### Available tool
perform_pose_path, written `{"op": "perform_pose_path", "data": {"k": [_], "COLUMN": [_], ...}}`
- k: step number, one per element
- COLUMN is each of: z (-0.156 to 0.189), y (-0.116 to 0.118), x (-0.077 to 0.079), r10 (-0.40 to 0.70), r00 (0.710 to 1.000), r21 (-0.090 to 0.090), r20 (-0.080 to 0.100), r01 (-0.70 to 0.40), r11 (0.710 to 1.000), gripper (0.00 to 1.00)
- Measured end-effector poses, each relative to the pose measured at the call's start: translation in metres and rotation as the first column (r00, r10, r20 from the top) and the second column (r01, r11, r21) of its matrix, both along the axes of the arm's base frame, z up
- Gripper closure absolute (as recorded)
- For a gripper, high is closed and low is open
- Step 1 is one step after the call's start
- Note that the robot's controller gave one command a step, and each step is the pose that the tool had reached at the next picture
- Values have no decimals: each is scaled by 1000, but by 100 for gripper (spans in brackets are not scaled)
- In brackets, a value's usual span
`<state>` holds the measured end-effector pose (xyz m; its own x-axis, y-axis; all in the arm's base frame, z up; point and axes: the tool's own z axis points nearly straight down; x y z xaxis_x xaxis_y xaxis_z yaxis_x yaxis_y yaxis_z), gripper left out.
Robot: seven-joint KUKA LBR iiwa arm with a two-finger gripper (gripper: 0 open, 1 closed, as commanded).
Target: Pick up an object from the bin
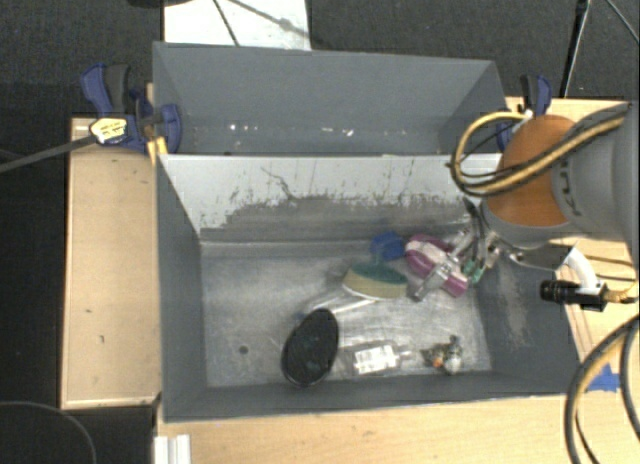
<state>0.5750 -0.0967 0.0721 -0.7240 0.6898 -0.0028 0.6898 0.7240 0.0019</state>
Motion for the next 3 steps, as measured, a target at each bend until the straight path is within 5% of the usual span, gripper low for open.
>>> {"op": "perform_pose_path", "data": {"k": [1, 2, 3], "z": [0, 2, 75], "y": [9, 9, 8], "x": [0, 1, 3], "r10": [-66, -61, -52], "r00": [998, 998, 999], "r21": [-1, -2, 0], "r20": [0, 5, 4], "r01": [66, 61, 52], "r11": [998, 998, 999], "gripper": [0, 100, 100]}}
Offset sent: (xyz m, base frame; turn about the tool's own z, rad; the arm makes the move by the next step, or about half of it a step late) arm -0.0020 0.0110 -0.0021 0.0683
